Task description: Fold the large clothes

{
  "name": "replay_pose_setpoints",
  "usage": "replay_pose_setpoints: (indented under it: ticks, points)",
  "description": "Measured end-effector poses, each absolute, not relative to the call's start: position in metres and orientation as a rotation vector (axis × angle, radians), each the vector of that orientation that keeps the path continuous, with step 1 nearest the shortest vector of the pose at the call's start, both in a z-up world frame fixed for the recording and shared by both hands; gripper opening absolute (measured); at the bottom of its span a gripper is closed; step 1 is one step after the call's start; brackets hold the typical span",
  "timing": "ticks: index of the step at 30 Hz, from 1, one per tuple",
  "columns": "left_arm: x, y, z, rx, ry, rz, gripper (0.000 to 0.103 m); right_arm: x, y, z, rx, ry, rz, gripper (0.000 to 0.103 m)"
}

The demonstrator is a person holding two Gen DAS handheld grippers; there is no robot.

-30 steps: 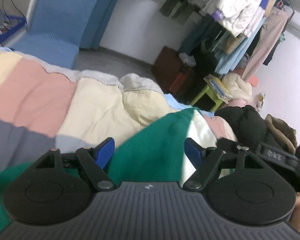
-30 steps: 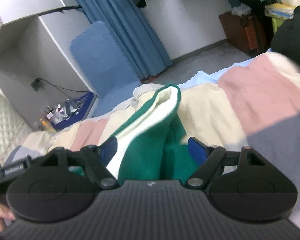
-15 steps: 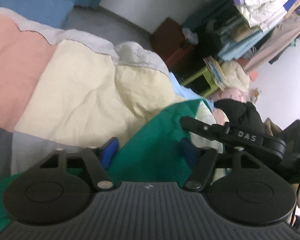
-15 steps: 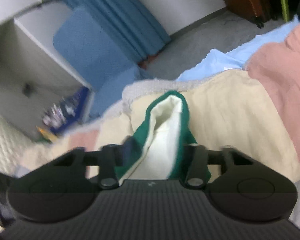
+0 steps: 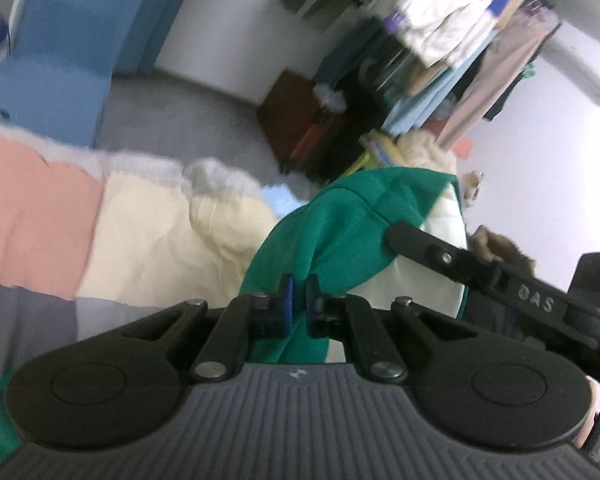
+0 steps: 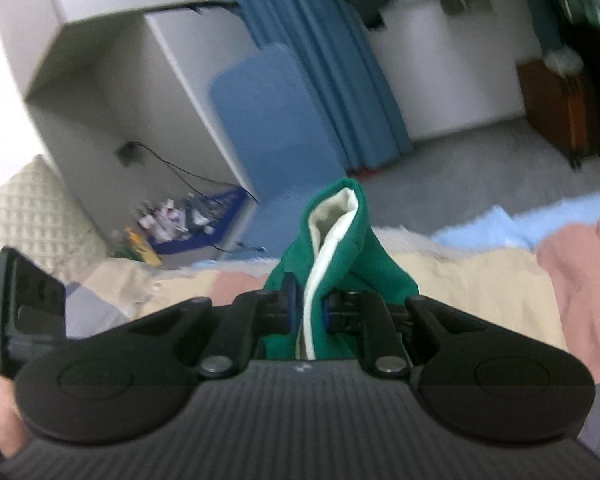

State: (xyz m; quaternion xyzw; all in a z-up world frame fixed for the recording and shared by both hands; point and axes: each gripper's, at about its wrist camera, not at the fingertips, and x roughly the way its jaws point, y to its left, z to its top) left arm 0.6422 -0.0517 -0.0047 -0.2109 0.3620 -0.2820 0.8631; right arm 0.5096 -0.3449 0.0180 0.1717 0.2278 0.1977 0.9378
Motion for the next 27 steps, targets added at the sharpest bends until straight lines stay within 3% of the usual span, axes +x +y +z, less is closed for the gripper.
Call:
replay_pose_setpoints:
  ticks: [7, 15, 21, 27]
  points:
    - [0.532, -0.023, 0.045, -0.439, 0.602, -0.606, 0.006, 0.398, -0.316, 0.067, 0.212, 0.260, 0.480, 0.014]
    - [0.362, -0.001, 0.066, -0.402, 0.521, -0.537, 0.006, 0.254, -0.286, 0.081, 0.080, 0.157, 0.473, 0.014]
    - [0.247, 0.006, 0.039, -0.399, 0.555, -0.497, 0.005, 0.149, -0.263, 0.059, 0.031, 0.184, 0.464, 0.014]
    - [0.173, 0.007, -0.029, -0.369, 0.650, -0.440, 0.005, 0.083, -0.243, 0.006, -0.005, 0.312, 0.473, 0.016]
